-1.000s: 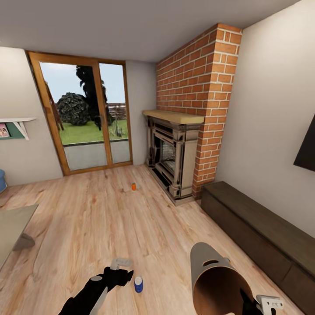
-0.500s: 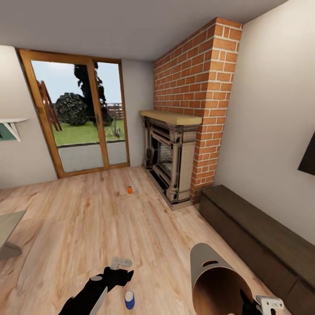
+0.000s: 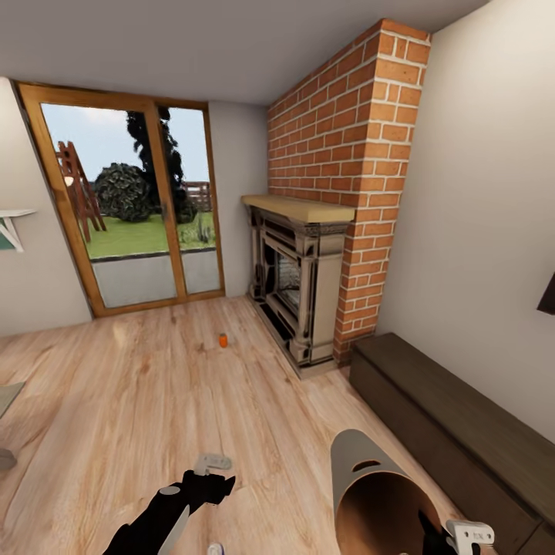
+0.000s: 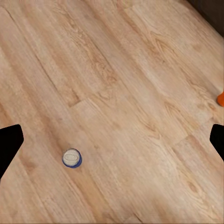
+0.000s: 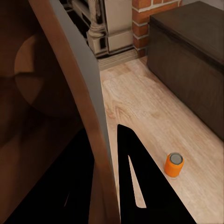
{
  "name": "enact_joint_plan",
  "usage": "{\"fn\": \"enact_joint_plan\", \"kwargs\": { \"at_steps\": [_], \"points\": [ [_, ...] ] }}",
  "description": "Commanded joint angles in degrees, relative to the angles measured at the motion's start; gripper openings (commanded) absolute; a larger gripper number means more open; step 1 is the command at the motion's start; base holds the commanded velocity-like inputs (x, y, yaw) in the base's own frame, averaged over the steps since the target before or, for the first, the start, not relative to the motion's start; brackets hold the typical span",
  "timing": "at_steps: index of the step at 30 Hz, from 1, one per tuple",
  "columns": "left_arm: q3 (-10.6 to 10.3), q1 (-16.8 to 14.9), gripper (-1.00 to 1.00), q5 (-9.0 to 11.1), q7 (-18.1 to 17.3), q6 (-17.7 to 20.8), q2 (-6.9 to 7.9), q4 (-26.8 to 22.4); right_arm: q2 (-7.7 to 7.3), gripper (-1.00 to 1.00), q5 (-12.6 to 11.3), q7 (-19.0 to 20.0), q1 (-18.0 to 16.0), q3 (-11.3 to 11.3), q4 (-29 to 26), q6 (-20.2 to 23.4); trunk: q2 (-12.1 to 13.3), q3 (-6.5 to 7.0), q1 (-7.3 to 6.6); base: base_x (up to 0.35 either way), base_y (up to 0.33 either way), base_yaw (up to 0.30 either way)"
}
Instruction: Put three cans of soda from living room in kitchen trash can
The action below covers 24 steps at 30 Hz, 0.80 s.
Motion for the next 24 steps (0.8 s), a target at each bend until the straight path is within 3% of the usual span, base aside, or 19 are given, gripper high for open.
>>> {"fn": "enact_joint_plan", "kwargs": {
  "at_steps": [1,9,18,24],
  "points": [
    [0.0,0.0,1.00,0.0,0.0,0.0,0.00,0.0,0.01,-1.00,-0.4,0.3,0.0,0.0,-0.1,0.0,0.0,0.01,0.00,0.253,-0.012,0.000],
    [0.0,0.0,1.00,0.0,0.0,0.1,0.00,0.0,0.01,-1.00,-0.4,0.3,0.0,0.1,-0.1,0.0,0.0,0.01,0.00,0.186,0.073,0.000],
    [0.3,0.0,1.00,0.2,0.1,0.2,0.07,0.0,0.00,-1.00,-0.4,0.4,0.0,0.1,-0.1,0.0,0.0,0.01,0.00,0.027,0.222,0.000],
    [0.7,-0.1,1.00,0.3,0.8,1.0,0.17,0.0,-0.07,-1.00,-0.4,0.4,0.0,0.2,-0.1,0.0,0.0,0.01,0.00,0.002,0.062,0.000]
  ]
}}
